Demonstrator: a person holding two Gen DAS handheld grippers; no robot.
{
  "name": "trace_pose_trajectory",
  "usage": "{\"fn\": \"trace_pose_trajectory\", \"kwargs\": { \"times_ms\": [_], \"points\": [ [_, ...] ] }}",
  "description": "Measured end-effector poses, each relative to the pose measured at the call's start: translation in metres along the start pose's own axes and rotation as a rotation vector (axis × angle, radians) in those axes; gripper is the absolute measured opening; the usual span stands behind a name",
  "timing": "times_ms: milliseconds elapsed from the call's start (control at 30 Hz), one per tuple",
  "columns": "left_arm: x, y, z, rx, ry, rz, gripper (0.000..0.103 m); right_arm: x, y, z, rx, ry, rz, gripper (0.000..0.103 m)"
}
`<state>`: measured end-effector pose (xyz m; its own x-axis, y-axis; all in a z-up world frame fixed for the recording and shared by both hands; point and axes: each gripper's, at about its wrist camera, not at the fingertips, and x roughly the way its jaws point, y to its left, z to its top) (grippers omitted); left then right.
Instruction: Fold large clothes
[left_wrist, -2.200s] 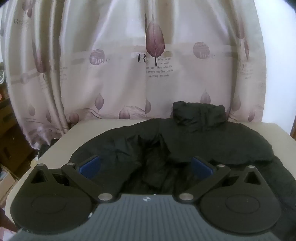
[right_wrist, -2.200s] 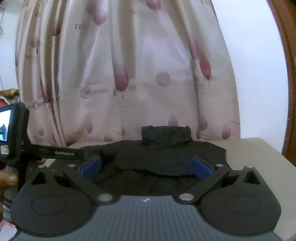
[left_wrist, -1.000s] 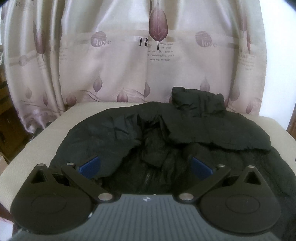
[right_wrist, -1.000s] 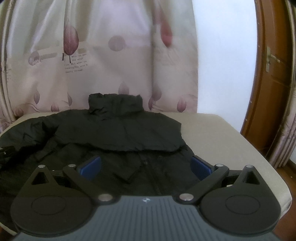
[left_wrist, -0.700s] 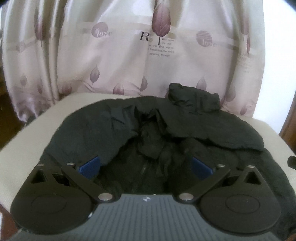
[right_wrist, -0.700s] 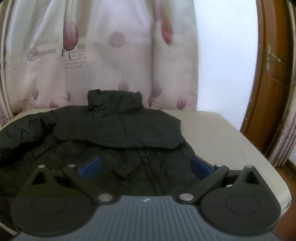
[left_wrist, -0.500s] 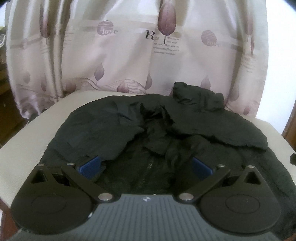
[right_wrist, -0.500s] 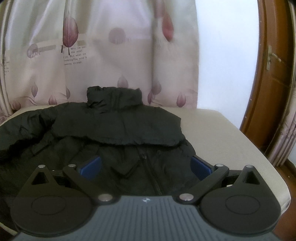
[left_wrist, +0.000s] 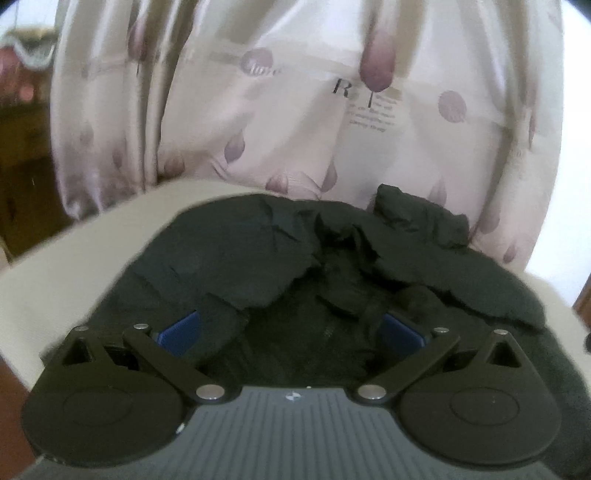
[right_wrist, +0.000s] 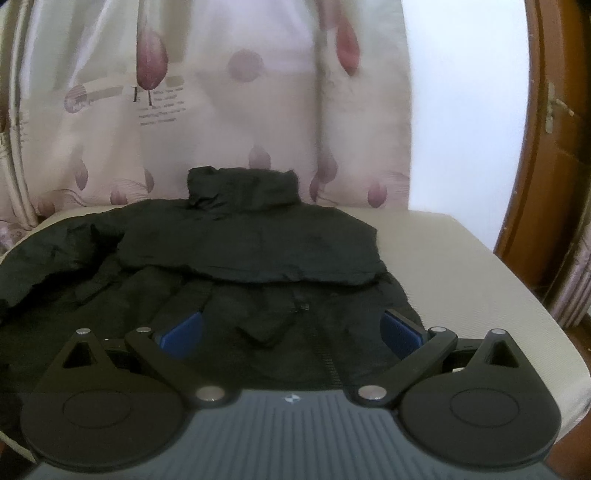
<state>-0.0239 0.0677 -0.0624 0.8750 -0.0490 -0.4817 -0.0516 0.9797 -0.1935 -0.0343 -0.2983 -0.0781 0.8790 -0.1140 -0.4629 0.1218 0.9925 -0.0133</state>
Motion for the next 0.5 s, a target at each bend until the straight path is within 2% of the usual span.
{"fn": "trace_pose_trajectory", "kwargs": {
  "times_ms": [167,367,500],
  "points": [
    [0.005,0.024,-0.003,-0.176,0.016,0.02,0.101,-0.001,0.003,0.001,-0.012,-0.001,0.013,0.103],
    [0.018,0.06,-0.001,-0.349,0.048,0.058,0.089,0.004,0.004,-0.001,-0.007,0.014,0.035,0.103],
    [0.024,0.083,-0.001,-0.468,0.078,0.051,0.089,0.007,0.007,-0.002,-0.006,0.021,0.046,0.103]
  ]
}}
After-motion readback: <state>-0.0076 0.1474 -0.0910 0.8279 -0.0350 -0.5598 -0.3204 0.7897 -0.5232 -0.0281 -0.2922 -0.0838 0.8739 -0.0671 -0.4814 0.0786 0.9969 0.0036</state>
